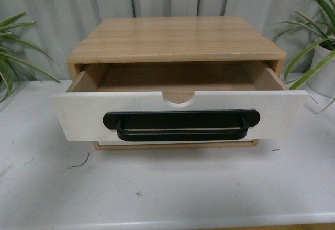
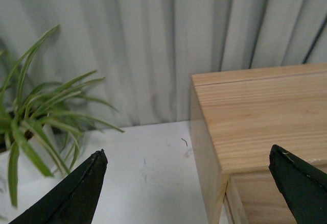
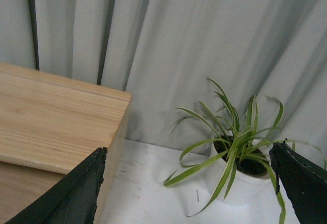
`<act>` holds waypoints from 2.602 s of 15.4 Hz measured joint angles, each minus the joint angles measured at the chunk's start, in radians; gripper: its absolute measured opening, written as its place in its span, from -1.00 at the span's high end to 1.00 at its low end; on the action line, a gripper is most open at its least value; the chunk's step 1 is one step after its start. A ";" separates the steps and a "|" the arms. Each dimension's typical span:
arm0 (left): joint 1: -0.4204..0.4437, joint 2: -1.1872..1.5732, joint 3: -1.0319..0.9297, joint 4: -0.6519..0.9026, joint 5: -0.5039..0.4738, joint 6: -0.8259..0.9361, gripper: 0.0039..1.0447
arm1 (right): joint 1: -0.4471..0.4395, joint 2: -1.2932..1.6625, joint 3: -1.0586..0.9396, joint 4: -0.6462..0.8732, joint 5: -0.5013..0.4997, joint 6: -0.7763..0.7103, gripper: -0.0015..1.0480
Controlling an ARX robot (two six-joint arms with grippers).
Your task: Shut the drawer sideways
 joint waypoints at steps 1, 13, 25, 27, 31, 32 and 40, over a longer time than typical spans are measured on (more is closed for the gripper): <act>-0.010 0.084 0.077 -0.019 0.024 0.111 -0.88 | 0.017 0.063 0.044 0.018 -0.017 -0.112 -0.87; -0.260 0.373 0.369 -0.607 0.110 1.064 -0.88 | 0.104 0.287 0.246 -0.615 -0.190 -1.335 -0.87; -0.223 0.517 0.308 -0.419 0.058 1.061 -0.88 | 0.232 0.483 0.330 -0.527 -0.050 -1.132 -0.87; -0.219 0.530 0.308 -0.398 0.052 1.057 -0.88 | 0.236 0.490 0.335 -0.518 -0.050 -1.127 -0.87; -0.216 0.581 0.308 -0.315 0.030 1.034 -0.88 | 0.226 0.540 0.355 -0.465 -0.045 -1.117 -0.87; -0.215 0.584 0.308 -0.307 0.026 1.033 -0.88 | 0.222 0.544 0.357 -0.459 -0.045 -1.117 -0.87; -0.223 0.660 0.345 -0.187 -0.033 0.983 -0.88 | 0.205 0.641 0.441 -0.393 -0.031 -1.112 -0.87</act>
